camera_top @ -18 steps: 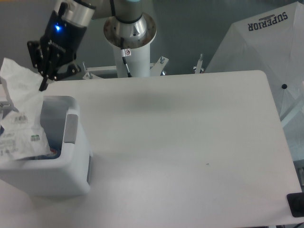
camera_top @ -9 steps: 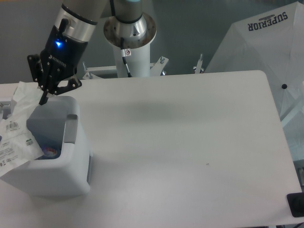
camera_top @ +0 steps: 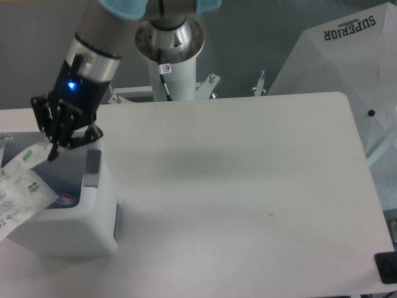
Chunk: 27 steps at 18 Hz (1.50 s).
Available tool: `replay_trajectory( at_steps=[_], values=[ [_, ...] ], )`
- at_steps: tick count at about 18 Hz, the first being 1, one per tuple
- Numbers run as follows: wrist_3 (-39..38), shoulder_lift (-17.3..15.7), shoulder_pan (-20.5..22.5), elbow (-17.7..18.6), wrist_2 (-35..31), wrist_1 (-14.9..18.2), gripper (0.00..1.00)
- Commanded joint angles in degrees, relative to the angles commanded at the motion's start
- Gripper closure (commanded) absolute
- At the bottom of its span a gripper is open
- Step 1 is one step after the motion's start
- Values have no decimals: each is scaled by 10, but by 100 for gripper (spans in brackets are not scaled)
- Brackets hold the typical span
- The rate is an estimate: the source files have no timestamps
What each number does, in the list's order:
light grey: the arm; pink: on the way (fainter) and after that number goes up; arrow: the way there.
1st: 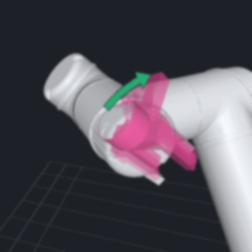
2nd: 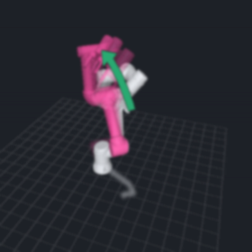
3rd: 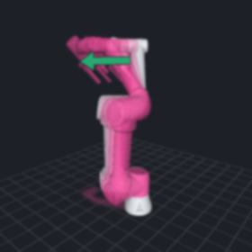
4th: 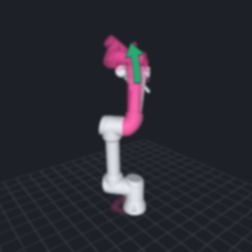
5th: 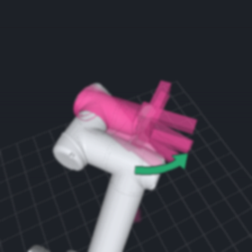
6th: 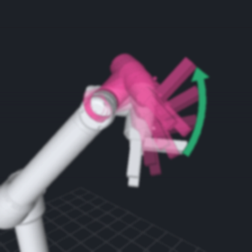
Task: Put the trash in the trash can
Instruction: 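Push the tissue and packet down into the bin with the gripper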
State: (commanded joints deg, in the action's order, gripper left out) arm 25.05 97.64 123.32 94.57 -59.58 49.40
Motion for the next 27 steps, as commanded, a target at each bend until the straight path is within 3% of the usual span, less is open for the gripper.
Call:
replay_trajectory(
  at_steps=[5,11,17,22,27],
  values=[
    [1,-1,-7,-1,-4,-4,89],
    [10,-2,-41,-2,-74,-2,89],
    [25,-3,-56,5,-92,5,88],
    [69,-7,-69,0,-123,61,88],
    [69,-15,-69,-2,-123,68,88]
  ],
)
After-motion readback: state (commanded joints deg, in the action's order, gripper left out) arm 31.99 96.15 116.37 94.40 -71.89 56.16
